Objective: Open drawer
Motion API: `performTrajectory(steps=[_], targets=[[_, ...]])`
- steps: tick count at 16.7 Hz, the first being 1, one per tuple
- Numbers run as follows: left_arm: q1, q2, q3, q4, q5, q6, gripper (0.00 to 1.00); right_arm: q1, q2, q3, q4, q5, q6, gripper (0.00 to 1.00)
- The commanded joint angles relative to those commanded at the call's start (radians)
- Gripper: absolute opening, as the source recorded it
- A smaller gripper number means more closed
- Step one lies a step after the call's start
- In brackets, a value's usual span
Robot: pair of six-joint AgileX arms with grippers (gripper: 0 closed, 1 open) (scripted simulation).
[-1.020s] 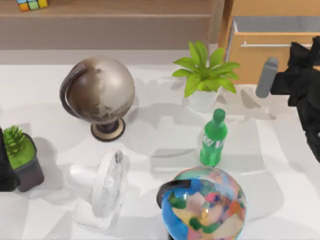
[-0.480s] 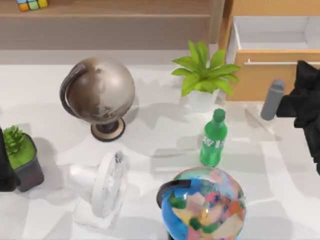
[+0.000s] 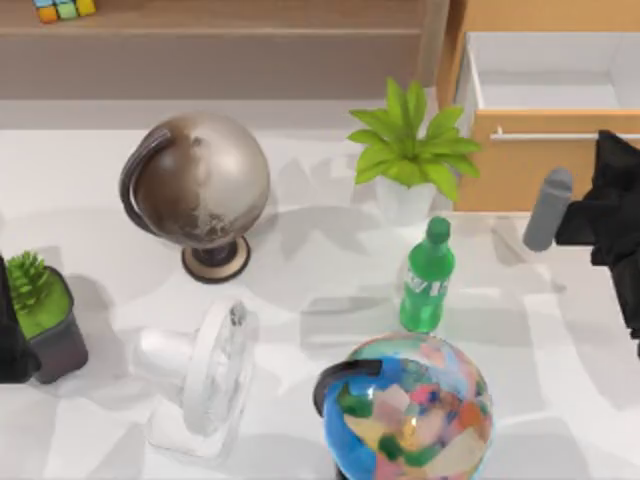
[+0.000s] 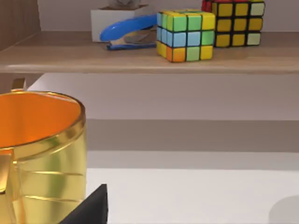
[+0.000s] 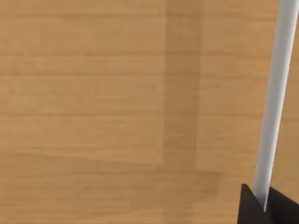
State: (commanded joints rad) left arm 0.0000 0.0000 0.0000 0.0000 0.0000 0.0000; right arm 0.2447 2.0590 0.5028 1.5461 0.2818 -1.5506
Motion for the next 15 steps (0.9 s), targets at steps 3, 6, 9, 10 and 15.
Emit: performTrajectory(steps=[3, 6, 9, 10, 15], targets=[[0.0, 0.0, 0.0, 0.0, 0.0, 0.0, 1.0, 0.026, -0.023, -0.077, 0.06, 0.021, 0.003, 0.0], [0.0, 0.0, 0.0, 0.0, 0.0, 0.0, 1.0, 0.052, -0.047, -0.18, 0.128, 0.052, 0.004, 0.0], [0.0, 0.0, 0.0, 0.0, 0.0, 0.0, 1.0, 0.066, -0.062, -0.233, 0.165, 0.069, 0.001, 0.0], [0.0, 0.0, 0.0, 0.0, 0.0, 0.0, 1.0, 0.066, -0.062, -0.233, 0.165, 0.069, 0.001, 0.0], [0.0, 0.0, 0.0, 0.0, 0.0, 0.0, 1.0, 0.066, -0.062, -0.233, 0.165, 0.069, 0.001, 0.23]])
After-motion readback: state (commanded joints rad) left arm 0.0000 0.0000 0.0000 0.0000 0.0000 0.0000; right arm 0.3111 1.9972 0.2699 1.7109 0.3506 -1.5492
